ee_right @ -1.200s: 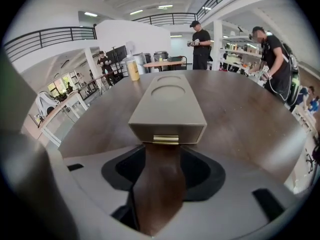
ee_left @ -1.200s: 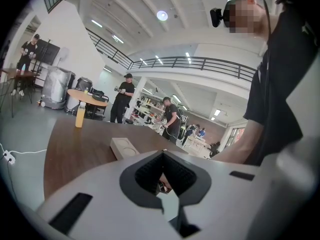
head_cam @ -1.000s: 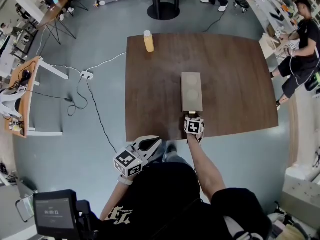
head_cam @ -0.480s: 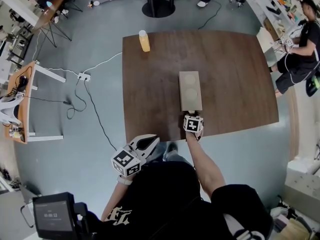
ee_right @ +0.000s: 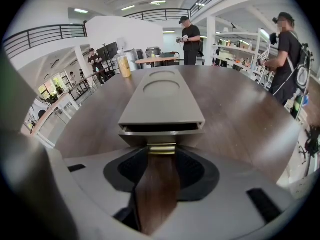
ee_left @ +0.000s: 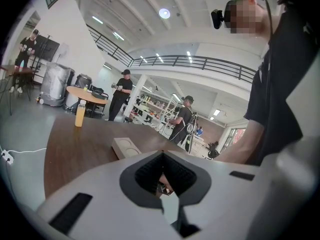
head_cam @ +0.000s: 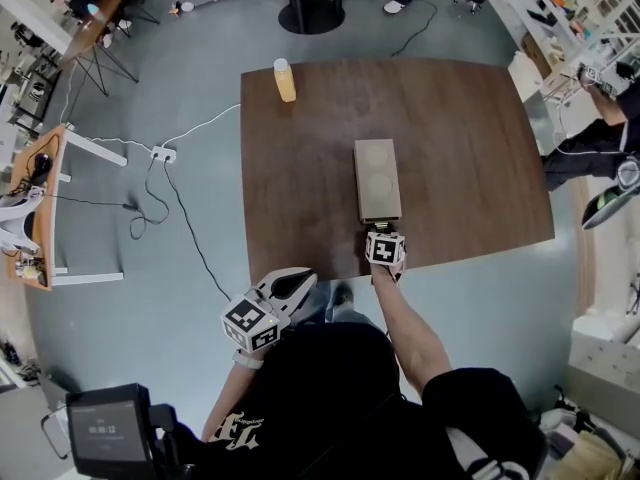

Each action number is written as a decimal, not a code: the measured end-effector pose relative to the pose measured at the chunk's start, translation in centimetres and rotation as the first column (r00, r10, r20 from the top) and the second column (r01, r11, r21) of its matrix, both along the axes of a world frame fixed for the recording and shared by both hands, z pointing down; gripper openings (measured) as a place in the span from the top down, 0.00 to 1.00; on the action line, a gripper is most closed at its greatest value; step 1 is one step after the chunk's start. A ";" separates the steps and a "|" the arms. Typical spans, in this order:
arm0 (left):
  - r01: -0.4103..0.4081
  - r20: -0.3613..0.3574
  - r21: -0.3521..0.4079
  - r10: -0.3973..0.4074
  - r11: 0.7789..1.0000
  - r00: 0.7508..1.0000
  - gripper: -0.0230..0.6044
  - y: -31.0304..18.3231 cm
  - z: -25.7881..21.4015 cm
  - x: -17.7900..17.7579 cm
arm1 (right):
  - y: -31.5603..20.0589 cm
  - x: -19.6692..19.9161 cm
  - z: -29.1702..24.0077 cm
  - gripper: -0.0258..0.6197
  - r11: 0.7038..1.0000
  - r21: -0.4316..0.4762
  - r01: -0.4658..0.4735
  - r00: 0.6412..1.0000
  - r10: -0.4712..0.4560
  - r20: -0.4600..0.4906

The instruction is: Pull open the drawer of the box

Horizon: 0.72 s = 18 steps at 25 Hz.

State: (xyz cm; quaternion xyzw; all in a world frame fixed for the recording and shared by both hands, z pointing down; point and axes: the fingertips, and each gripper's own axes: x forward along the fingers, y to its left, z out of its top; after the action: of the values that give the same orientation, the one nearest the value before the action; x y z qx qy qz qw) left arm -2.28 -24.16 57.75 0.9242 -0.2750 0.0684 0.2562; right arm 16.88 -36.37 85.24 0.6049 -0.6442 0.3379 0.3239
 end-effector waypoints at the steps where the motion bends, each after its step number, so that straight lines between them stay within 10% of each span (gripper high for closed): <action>1: -0.002 0.000 0.000 0.002 1.000 1.000 0.96 0.0 0.0 0.0 | 0.1 0.0 0.0 0.72 1.000 0.001 0.001 1.000 -0.001 0.002; 18: -0.022 -0.013 0.009 0.022 1.000 1.000 0.96 1.8 0.0 2.1 | 6.0 -0.1 0.4 0.72 0.999 -0.037 0.030 0.999 -0.029 0.028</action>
State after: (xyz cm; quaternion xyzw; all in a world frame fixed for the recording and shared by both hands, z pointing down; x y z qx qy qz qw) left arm -0.21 -22.39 57.80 0.9287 -0.2632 0.0639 0.2533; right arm 16.79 -30.36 85.62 0.5844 -0.6511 0.3534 0.3310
